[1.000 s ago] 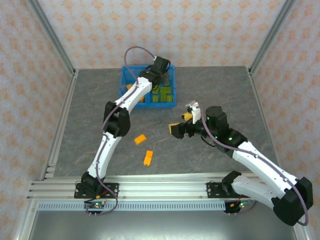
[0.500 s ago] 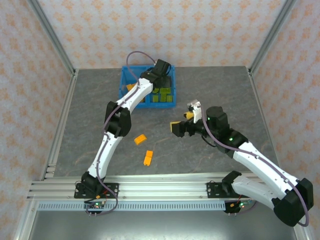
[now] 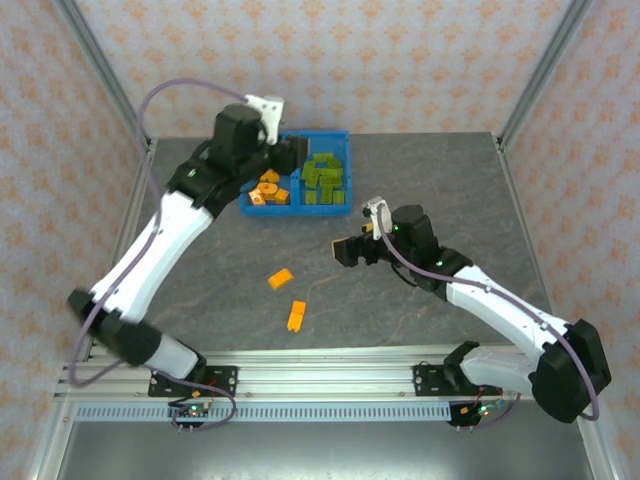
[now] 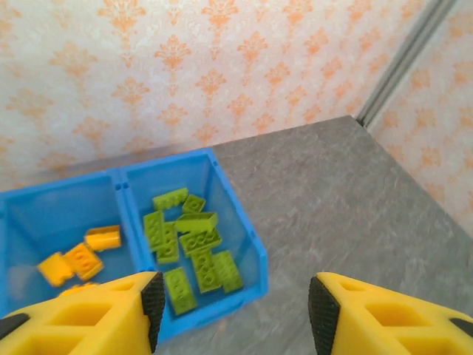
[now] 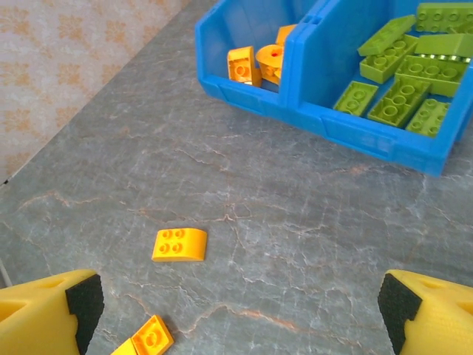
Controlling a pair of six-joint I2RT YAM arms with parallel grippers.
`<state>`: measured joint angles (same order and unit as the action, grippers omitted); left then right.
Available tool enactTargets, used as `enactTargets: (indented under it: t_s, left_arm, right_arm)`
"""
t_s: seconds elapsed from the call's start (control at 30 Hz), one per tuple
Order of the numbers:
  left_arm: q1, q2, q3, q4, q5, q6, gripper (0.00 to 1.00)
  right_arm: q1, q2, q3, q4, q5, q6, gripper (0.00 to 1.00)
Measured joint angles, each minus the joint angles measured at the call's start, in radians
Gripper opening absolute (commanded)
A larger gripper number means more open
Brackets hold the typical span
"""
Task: Sort the legos into containers by color
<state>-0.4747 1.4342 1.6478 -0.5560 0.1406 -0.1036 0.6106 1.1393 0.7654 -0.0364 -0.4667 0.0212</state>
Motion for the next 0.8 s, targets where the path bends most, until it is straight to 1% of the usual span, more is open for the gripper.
enactTargets:
  t_s: [0.03, 0.1, 0.2, 0.3, 0.37, 0.57, 0.8]
  left_arm:
    - [-0.004, -0.060, -0.063, -0.010, -0.003, 0.035, 0.66]
    - [-0.008, -0.153, -0.188, -0.034, -0.011, 0.111, 0.76]
    - [-0.008, -0.231, -0.359, -0.090, -0.017, 0.235, 0.99]
    - [-0.008, -0.230, -0.475, -0.158, -0.005, 0.340, 1.00]
    - [-0.010, -0.184, -0.513, -0.209, -0.006, 0.391, 1.00]
    - [-0.016, -0.020, -0.557, -0.211, 0.047, 0.460, 1.00]
    - [-0.016, 0.187, -0.546, -0.211, 0.077, 0.476, 1.00]
  right_arm:
    - [0.000, 0.013, 0.000, 0.016, -0.010, -0.002, 0.98]
    - [0.000, 0.037, 0.001, 0.036, -0.025, -0.008, 0.97]
    - [0.002, 0.080, 0.012, 0.060, -0.041, -0.015, 0.98]
    - [0.002, 0.120, 0.031, 0.063, -0.050, -0.022, 0.98]
    - [0.002, 0.136, 0.043, 0.061, -0.055, -0.024, 0.97]
    - [0.002, 0.131, 0.047, 0.056, -0.056, -0.030, 0.98]
    - [0.002, 0.064, 0.045, 0.042, -0.047, -0.047, 0.98]
